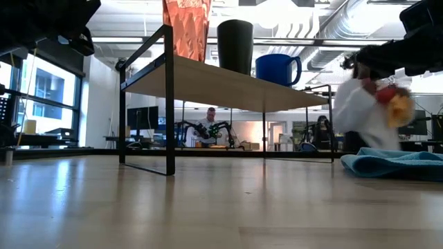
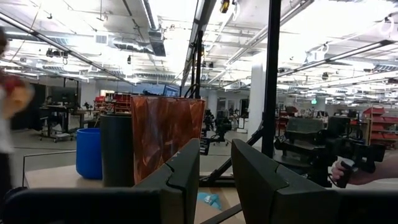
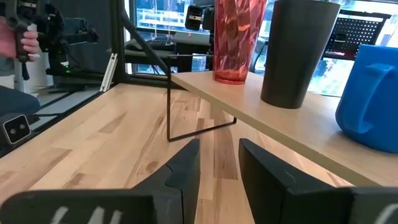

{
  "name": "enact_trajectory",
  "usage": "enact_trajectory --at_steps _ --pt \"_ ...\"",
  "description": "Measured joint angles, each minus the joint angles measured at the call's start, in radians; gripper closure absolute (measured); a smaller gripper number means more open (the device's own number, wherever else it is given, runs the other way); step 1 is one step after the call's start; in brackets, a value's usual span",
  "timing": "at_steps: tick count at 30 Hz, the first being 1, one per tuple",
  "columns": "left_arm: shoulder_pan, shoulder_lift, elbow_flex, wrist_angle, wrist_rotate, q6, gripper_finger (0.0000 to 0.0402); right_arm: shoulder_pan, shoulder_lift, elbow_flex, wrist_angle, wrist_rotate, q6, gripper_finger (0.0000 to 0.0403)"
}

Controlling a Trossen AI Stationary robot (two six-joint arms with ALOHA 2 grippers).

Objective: Stack small to large cups/mugs on shelf
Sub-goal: Return to Home Position

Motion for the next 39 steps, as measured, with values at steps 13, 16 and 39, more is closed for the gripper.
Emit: enact_trajectory --at_steps 13,16,39 --pt "0.0 0.0 0.0 -0.098 -0.049 -0.016 0.0318 0.0 0.0 0.0 -0.001 0.0 0.001 0.0299" --pt "0.0 0.0 0.0 -0.136 -0.079 -0.019 0.0318 0.0 0.0 0.0 -0.001 0.0 0.007 0.0299" --pt "0.0 0.0 0.0 -0.29 -0.203 -0.006 0.0318 0.0 0.0 0.0 -0.001 -0.001 0.051 0.0299"
